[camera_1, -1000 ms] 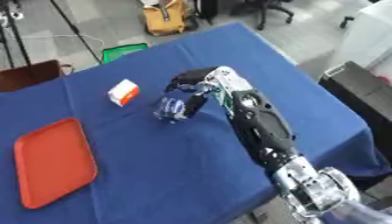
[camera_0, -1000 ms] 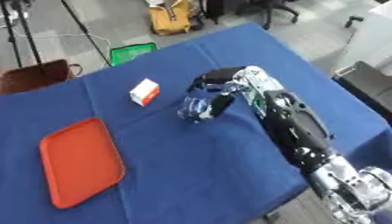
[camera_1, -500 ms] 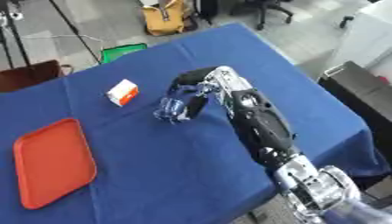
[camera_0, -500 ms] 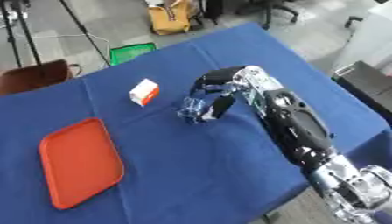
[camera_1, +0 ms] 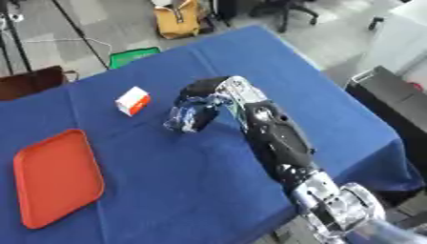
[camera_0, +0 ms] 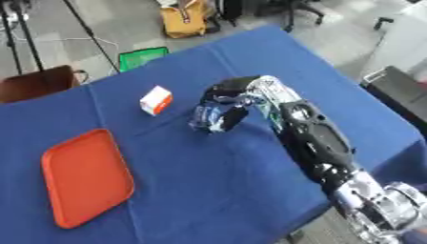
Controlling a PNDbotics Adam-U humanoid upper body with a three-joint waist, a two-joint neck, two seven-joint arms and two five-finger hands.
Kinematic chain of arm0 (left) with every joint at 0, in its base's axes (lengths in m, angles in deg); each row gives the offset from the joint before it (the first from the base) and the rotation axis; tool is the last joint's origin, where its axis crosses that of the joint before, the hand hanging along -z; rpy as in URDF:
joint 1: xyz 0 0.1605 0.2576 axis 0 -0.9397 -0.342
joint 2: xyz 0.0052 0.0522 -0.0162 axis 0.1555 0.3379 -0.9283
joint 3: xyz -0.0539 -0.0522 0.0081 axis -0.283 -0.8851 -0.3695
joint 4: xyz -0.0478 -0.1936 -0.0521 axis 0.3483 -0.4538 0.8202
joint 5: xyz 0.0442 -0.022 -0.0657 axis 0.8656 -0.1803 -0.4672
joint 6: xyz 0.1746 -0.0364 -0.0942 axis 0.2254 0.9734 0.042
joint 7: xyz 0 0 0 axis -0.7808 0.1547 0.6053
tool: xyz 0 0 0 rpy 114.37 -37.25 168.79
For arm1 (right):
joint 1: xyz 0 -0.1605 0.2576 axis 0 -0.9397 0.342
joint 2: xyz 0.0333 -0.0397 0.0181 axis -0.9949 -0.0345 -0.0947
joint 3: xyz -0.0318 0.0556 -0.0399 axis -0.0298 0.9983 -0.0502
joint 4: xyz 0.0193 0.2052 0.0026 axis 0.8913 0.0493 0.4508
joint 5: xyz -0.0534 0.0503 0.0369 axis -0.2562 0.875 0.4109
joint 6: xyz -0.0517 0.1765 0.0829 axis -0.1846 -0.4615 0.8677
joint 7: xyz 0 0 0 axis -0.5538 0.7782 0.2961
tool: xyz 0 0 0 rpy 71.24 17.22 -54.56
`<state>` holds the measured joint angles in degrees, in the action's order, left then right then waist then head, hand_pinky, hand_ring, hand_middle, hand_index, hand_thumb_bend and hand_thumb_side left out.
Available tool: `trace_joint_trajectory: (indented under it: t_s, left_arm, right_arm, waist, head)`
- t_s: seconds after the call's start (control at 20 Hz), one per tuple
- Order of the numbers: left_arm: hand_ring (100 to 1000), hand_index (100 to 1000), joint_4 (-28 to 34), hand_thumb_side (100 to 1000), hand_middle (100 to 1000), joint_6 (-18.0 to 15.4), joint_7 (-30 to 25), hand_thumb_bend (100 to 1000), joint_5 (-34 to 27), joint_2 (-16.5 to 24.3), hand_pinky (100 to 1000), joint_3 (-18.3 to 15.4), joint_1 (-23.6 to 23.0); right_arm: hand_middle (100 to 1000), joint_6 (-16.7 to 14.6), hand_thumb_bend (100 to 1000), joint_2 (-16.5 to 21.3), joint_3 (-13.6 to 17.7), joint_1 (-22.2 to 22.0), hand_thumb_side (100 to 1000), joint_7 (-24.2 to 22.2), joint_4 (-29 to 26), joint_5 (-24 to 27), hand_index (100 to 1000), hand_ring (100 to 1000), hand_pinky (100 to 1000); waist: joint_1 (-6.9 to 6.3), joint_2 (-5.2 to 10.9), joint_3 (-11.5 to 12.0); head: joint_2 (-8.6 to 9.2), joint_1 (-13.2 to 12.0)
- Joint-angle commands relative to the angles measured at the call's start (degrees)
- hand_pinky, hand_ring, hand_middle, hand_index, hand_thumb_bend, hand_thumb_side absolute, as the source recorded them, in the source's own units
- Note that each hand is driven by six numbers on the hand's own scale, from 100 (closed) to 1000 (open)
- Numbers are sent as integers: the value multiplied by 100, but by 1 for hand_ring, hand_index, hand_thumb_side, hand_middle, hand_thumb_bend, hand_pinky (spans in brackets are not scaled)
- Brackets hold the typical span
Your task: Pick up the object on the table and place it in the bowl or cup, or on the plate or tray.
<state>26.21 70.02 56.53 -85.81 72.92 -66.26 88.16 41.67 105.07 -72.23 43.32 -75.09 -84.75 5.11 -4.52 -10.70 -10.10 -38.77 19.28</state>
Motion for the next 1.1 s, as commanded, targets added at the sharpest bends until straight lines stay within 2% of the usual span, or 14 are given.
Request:
trace_joint_trajectory:
  t_s: [0.05, 0.5, 0.55, 0.6, 0.65, 0.7, 0.75, 0.9, 0.95, 1.0, 1.05, 1.1]
  left_arm:
    - [843, 945, 74, 966, 797, -4, -31, 650, 8, 156, 734, -16, 46]
    - [842, 944, 79, 968, 797, -3, -30, 649, 4, 160, 734, -17, 52]
    - [842, 944, 78, 970, 797, -2, -29, 649, 4, 158, 733, -19, 50]
    - [842, 944, 77, 970, 797, -2, -26, 649, 4, 157, 733, -20, 49]
    - [842, 944, 77, 969, 797, -2, -26, 648, 4, 158, 734, -20, 49]
    - [842, 944, 78, 969, 797, -2, -26, 648, 5, 158, 734, -20, 49]
    - [842, 944, 79, 970, 797, -3, -26, 648, 5, 159, 734, -20, 50]
    - [842, 944, 81, 969, 797, -4, -25, 648, 3, 159, 734, -21, 52]
    - [842, 944, 80, 971, 797, -4, -24, 647, 3, 158, 733, -22, 50]
    - [842, 944, 80, 971, 797, -4, -22, 647, 4, 157, 733, -23, 49]
    - [842, 944, 80, 971, 797, -4, -23, 646, 4, 157, 733, -22, 48]
    - [842, 944, 80, 971, 797, -3, -25, 646, 6, 156, 733, -21, 48]
  right_arm:
    - [879, -6, 397, 37, -33, 163, 806, -16, -168, -43, 940, 820, 792]
    - [875, -101, 461, -7, -162, 166, 782, -107, -48, -381, 940, 791, 770]
    - [855, -112, 470, -13, -168, 161, 759, -100, -27, -421, 935, 738, 723]
    - [855, -122, 470, -17, -170, 156, 759, -85, -10, -451, 935, 738, 723]
    - [831, -133, 462, -19, -170, 151, 717, -62, 4, -474, 927, 684, 673]
    - [831, -143, 462, -21, -169, 147, 717, -36, 17, -493, 927, 684, 673]
    - [763, -147, 407, -19, -170, 145, 567, -10, 24, -518, 908, 594, 600]
    - [749, -142, 397, -15, -166, 138, 542, 108, 19, -618, 904, 584, 592]
    - [628, -130, 358, -10, -157, 150, 404, 182, -8, -651, 863, 521, 524]
    - [628, -117, 358, -7, -156, 151, 404, 273, -30, -695, 863, 521, 524]
    - [556, -109, 335, -9, -152, 156, 317, 383, -58, -736, 831, 497, 493]
    - [556, -106, 335, -9, -153, 153, 317, 500, -81, -777, 831, 497, 493]
  waist:
    - [30, 94, 15]
    - [44, 83, 25]
    - [44, 82, 24]
    - [44, 81, 24]
    - [43, 80, 22]
    - [43, 80, 22]
    - [42, 79, 20]
    - [39, 76, 16]
    - [38, 77, 14]
    - [37, 76, 13]
    - [35, 76, 12]
    - [34, 76, 11]
  head:
    - [61, 21]
    - [69, 33]
    - [72, 33]
    - [74, 33]
    - [75, 35]
    - [76, 36]
    - [77, 39]
    - [82, 43]
    - [82, 46]
    - [83, 48]
    - [85, 48]
    - [87, 48]
